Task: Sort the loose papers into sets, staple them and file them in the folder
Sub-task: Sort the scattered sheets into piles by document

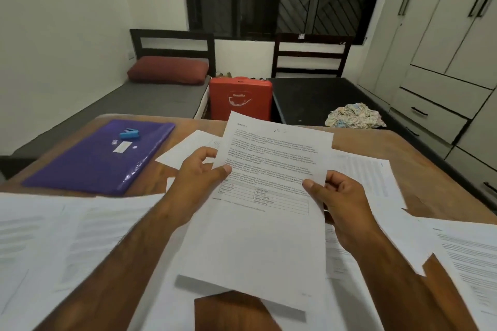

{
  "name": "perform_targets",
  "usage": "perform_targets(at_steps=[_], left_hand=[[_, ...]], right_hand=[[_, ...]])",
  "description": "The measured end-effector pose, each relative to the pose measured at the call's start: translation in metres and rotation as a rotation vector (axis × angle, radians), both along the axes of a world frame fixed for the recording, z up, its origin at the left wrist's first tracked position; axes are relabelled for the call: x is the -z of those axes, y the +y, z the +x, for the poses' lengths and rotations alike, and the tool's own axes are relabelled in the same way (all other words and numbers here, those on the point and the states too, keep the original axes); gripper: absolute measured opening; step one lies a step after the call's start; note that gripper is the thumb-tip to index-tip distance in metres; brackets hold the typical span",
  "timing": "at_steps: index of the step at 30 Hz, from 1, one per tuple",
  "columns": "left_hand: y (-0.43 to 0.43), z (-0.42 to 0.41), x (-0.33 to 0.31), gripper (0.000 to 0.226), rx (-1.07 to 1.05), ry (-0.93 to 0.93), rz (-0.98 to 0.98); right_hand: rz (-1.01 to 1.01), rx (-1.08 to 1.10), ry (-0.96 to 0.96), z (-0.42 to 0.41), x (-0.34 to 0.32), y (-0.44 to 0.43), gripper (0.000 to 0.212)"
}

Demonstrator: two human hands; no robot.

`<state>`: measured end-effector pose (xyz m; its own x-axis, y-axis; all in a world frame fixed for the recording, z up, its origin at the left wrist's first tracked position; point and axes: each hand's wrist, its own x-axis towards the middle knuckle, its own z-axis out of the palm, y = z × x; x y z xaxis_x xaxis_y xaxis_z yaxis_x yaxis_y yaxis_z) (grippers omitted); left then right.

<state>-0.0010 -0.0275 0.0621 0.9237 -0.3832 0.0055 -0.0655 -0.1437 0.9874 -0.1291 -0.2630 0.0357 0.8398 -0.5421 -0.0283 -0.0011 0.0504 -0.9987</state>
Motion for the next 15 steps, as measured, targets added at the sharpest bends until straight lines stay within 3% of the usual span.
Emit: perform_targets(at_steps=[3,9,15], left_hand=[[0.038,0.005,-0.002,0.026,-0.082,-0.004,0.102],[0.094,-0.002,0.018,0.025,-0.158,0.09,0.004],[0.021,-0.015,0.036,0.031,-0.003,0.147,-0.039]], right_hand=[[-0.001,-0.067,0.05,0.016,0.011,0.029,0.019],[-0.063,-0.13,0.1,0.041,0.015,0.078,0.02],[-0.18,0.035,0.152,0.017,0.002,0.021,0.028]])
